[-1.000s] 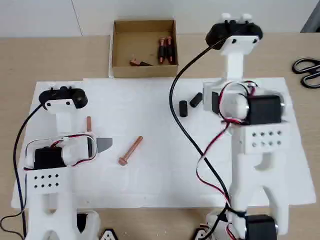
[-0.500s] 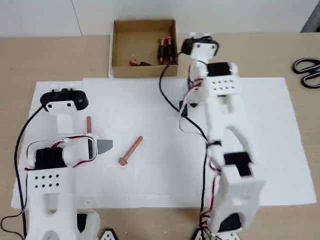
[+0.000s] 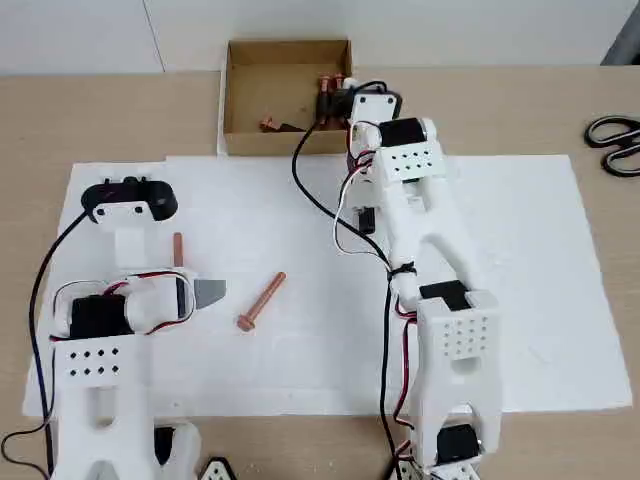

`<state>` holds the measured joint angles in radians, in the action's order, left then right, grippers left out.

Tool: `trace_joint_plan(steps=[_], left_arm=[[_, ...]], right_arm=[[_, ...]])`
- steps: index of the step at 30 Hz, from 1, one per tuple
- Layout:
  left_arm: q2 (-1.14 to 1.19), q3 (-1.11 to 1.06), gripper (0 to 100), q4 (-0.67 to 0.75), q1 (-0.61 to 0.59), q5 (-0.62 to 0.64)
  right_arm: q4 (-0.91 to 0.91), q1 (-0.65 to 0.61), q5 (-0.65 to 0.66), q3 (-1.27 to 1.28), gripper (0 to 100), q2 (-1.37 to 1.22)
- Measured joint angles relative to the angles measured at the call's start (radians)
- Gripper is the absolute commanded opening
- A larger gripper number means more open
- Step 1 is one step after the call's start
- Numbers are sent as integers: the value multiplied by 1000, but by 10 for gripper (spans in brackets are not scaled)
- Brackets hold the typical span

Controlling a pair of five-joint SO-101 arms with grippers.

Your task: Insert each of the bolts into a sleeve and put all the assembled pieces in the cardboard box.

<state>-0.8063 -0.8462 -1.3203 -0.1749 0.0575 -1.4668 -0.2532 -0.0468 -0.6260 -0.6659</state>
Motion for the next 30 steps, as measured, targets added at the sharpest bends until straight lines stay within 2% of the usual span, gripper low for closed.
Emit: trace_joint_plan(steps=[16, 30], left_arm=[[0, 0, 328, 0, 0, 0], [0, -3, 328, 0, 0, 0]], right_arm=[[26, -52, 0, -31, 164, -77], [38, -43, -2, -29, 150, -110]])
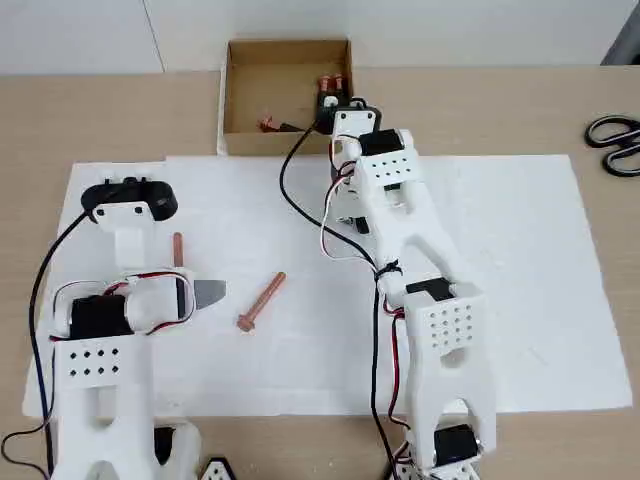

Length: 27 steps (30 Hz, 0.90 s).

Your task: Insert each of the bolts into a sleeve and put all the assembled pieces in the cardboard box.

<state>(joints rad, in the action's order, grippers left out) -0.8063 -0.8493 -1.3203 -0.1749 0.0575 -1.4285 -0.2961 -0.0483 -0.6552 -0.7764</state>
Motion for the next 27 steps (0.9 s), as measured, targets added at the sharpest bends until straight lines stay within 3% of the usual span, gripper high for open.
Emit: trace_joint_plan(steps=[6, 15, 27], left_arm=[[0, 0, 328, 0, 0, 0], [0, 0, 328, 0, 0, 0], [0, 11, 328, -43, 0, 0]], right_arm=[[9, 5, 0, 0, 59, -2], [5, 11, 0, -6, 53, -2], [-239, 43, 75, -184, 53, 164]])
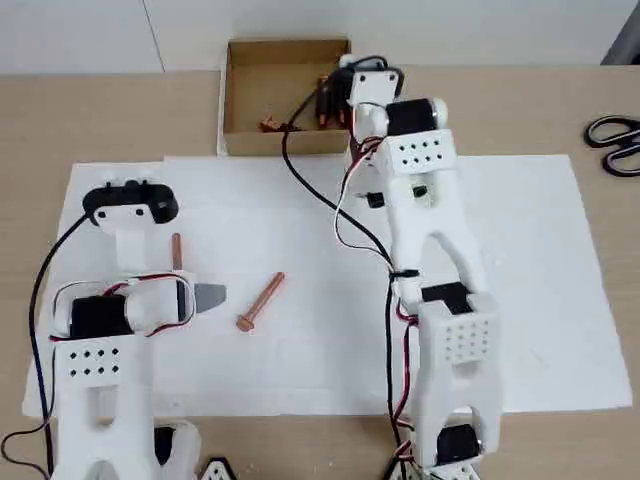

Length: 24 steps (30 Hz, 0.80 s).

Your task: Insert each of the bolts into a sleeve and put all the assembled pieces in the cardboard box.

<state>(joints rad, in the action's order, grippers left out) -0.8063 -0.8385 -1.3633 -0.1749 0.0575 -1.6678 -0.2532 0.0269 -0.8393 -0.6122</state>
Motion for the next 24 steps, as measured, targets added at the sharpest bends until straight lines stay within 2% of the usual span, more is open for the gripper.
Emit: trace_joint_plan(steps=[3, 7, 11, 18, 24], left_arm=[[0, 38, 328, -31, 0, 0], [0, 78, 328, -66, 0, -75], [20, 84, 328, -77, 29, -95], [273, 141, 310, -51, 178, -101], [499, 224, 242, -3, 227, -98]], right_arm=[[-6, 21, 15, 21, 53, 58], [-12, 78, 18, 112, 53, 164], [-14, 126, 18, 207, 53, 261], [-17, 137, 18, 253, 53, 359], [-17, 137, 18, 253, 53, 371]])
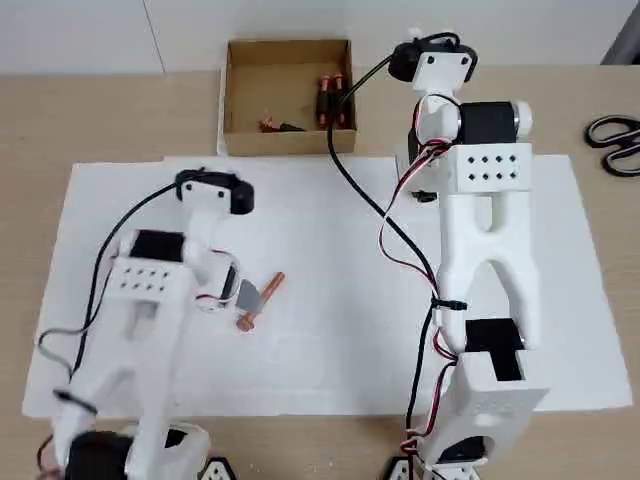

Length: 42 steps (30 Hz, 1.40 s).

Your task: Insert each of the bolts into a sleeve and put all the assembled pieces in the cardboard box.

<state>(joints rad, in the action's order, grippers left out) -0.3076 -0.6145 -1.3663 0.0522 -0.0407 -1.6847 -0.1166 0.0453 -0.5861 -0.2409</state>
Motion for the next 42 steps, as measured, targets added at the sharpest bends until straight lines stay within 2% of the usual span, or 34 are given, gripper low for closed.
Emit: trace_joint_plan(steps=[7, 17, 26, 33, 42], left_arm=[[173, 14, 240, 64, 5, 0], [183, 17, 240, 104, 92, 0], [183, 17, 238, 132, 101, 0], [183, 2, 126, 166, 101, 0], [183, -75, 126, 250, 104, -3]], right_arm=[[-2, 0, 0, 0, 53, 0], [-2, 0, 0, 0, 53, 0], [-2, 0, 0, 0, 53, 0], [-2, 0, 0, 0, 53, 0], [-2, 0, 0, 0, 53, 0]])
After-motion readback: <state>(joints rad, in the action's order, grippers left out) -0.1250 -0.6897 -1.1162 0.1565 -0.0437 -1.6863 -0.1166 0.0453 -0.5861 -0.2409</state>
